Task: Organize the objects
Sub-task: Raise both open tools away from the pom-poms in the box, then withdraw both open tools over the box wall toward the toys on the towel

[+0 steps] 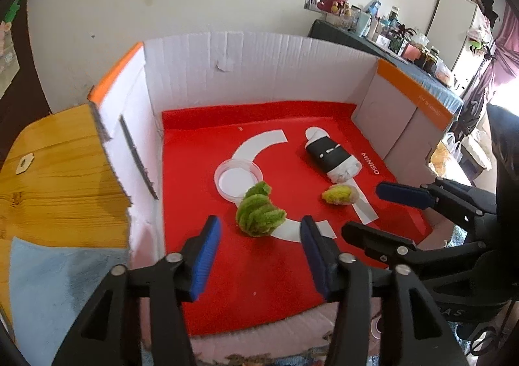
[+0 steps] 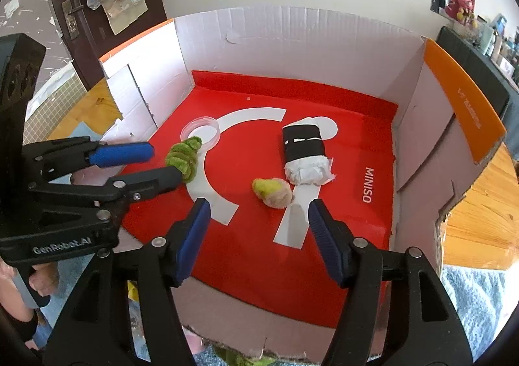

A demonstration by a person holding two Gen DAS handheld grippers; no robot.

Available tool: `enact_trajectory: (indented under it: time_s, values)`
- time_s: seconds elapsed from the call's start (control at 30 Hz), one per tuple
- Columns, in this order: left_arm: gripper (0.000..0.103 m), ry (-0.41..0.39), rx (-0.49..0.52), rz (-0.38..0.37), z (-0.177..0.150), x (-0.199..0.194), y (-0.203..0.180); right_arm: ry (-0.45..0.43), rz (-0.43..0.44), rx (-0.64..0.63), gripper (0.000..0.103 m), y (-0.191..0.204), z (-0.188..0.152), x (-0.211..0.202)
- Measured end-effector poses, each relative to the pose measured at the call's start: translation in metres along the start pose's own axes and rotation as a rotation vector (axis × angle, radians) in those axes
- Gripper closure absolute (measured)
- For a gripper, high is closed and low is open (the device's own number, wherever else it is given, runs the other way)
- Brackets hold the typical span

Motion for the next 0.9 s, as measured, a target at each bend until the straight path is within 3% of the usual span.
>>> enact_trajectory:
  time_s: [0.57,0.7,0.8,0.9]
  values:
    - [0.047,0.006,-0.014,0.02,-0.013,-0.008,0.007,0.026,0.026,0.04,0.04,0.006,-0.018,-0.008]
    - [0.046,-0.005,-0.018,0.008,-0.01,-0.013,0.008,-0.018,0.01,0.037,0.04,0.006,-0.011,-0.014]
    - [0.036,-0.023,-0.003,0.017,-0.007,-0.019,0.007,-0.047,0.003,0.026,0.027,0.008,-0.005,-0.021]
    - [0.035,-0.039,0.003,0.024,-0.005,-0.023,0.006,-0.061,-0.008,0.008,0.027,0.011,-0.002,-0.025]
Point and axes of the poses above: each gripper's, at about its wrist camera, not at the fingertips, and x roughly the way its jaws point, y to its left, z to its top, the point moved 8 cm from there along x, roughly the way its jaws point, and after that the axes turned 12 degrees about -y, right-handed, at the moved point
